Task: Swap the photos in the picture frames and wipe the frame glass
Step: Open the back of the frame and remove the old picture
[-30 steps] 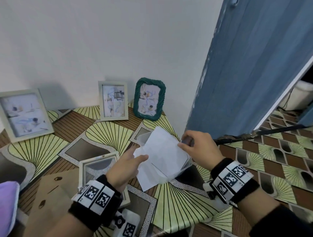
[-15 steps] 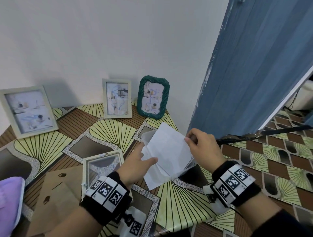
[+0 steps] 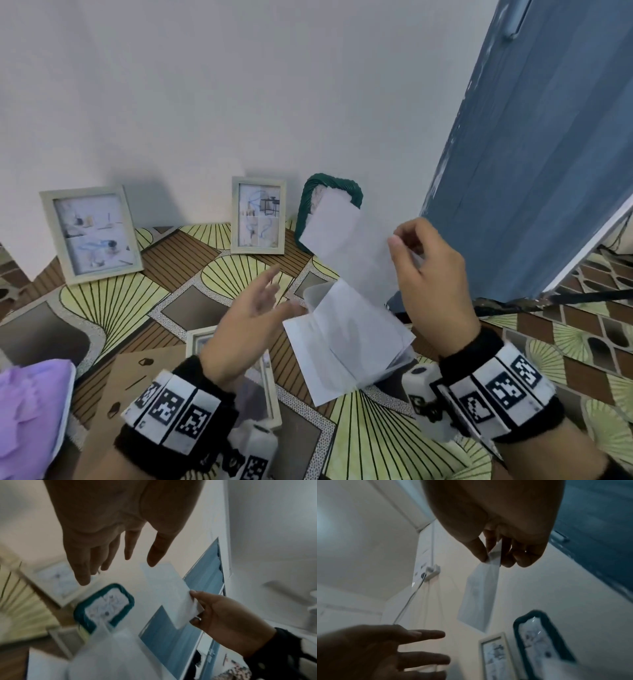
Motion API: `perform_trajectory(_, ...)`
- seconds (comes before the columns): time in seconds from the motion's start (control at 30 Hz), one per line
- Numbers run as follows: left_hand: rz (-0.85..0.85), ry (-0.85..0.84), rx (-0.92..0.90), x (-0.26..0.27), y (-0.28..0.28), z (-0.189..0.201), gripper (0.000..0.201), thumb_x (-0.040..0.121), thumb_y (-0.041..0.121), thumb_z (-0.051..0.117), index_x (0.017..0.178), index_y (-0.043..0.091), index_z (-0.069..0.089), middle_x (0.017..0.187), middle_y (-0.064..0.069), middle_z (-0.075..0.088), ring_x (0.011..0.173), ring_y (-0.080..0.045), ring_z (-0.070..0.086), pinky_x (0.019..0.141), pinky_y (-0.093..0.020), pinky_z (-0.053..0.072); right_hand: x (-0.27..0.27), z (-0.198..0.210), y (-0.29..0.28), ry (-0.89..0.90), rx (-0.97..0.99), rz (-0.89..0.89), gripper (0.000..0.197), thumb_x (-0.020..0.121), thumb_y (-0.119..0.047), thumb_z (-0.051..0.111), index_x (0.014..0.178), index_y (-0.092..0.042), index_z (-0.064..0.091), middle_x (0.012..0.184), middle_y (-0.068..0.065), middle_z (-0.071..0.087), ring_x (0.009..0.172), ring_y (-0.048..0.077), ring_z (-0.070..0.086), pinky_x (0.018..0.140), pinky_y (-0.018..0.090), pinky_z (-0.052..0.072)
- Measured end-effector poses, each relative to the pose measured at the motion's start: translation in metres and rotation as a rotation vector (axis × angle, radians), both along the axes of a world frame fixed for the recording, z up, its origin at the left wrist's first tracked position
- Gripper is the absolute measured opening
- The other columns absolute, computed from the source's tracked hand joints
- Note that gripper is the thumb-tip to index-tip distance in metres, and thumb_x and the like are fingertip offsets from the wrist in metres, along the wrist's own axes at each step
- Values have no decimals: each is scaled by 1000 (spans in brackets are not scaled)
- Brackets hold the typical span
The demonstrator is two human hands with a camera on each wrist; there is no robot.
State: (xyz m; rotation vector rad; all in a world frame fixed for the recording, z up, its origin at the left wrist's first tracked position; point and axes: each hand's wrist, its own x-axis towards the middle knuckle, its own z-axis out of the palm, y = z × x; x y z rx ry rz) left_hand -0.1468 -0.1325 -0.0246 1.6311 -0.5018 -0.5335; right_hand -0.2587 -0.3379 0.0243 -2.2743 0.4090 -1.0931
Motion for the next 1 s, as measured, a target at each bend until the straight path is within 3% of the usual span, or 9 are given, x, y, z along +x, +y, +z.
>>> perform_trajectory(0.1, 61, -166, -46, 6, 29, 18, 56, 82, 39, 65, 130, 58, 44, 142, 20, 47, 126, 2, 48, 103, -42, 45, 6, -3, 16, -99, 272, 75, 10, 97, -24, 59, 88, -22, 61, 81, -13, 65, 79, 2, 60, 71, 17, 49)
perform_trajectory(0.23, 103, -331, 46, 12, 68, 15, 51, 88, 31, 63, 130, 52, 46, 131, 25, 53, 113, 18, 50, 73, -4, 47, 12, -24, 37, -121, 521, 201, 9, 92, -15, 67, 94, -24, 63, 82, -7, 68, 78, 8, 65, 70, 18, 52)
perform_trajectory(0.4, 74, -485, 350, 8, 115, -10, 50, 84, 45, 61, 132, 46, 45, 124, 34, 52, 116, 20, 44, 91, -14, 41, 14, -54, 66, 88, 529, 278, 16, 90, -18, 70, 102, -28, 69, 95, -15, 67, 78, 6, 70, 66, 21, 55)
perform_trajectory(0.5, 11, -493, 456, 5, 135, -21, 44, 76, 62, 53, 119, 54, 49, 115, 46, 52, 114, 23, 43, 89, -4, 37, 15, -72, 85, 183, 510, 313, 22, 90, -15, 70, 110, -24, 70, 106, -12, 67, 75, 9, 72, 63, 21, 55)
perform_trajectory(0.57, -32, -477, 510, 6, 144, -26, 38, 78, 72, 50, 114, 63, 47, 117, 45, 49, 117, 19, 43, 94, -8, 37, 18, -81, 93, 247, 459, 332, 26, 89, -14, 71, 113, -22, 71, 109, -10, 65, 76, 7, 71, 65, 18, 54)
perform_trajectory(0.63, -130, -468, 600, 5, 150, -32, 49, 79, 73, 46, 127, 66, 36, 127, 41, 44, 124, 11, 41, 106, -26, 38, 20, -87, 100, 336, 359, 343, 27, 87, -15, 72, 114, -18, 71, 108, -7, 65, 79, 8, 70, 73, 20, 56)
perform_trajectory(0.73, -262, -529, 822, 7, 153, -45, 70, 84, 66, 45, 147, 49, 19, 153, 23, 30, 143, -6, 25, 116, -51, 24, 22, -91, 109, 465, 152, 353, 31, 87, -20, 71, 118, -14, 71, 100, -5, 63, 84, 13, 64, 85, 33, 54)
perform_trajectory(0.83, -321, -530, 963, 8, 151, -51, 78, 90, 61, 48, 151, 44, 3, 151, 32, -1, 141, 3, -4, 119, -53, 5, 27, -93, 114, 536, 35, 366, 34, 86, -24, 70, 119, -16, 70, 92, -8, 57, 81, 8, 53, 83, 22, 46)
perform_trajectory(1.0, -296, -546, 976, 11, 149, -55, 85, 88, 59, 54, 153, 40, 2, 157, 28, 4, 147, -3, 2, 117, -51, 6, 40, -94, 120, 735, -73, 399, 41, 87, -30, 66, 126, -17, 66, 105, -2, 65, 102, 15, 57, 86, 22, 40)
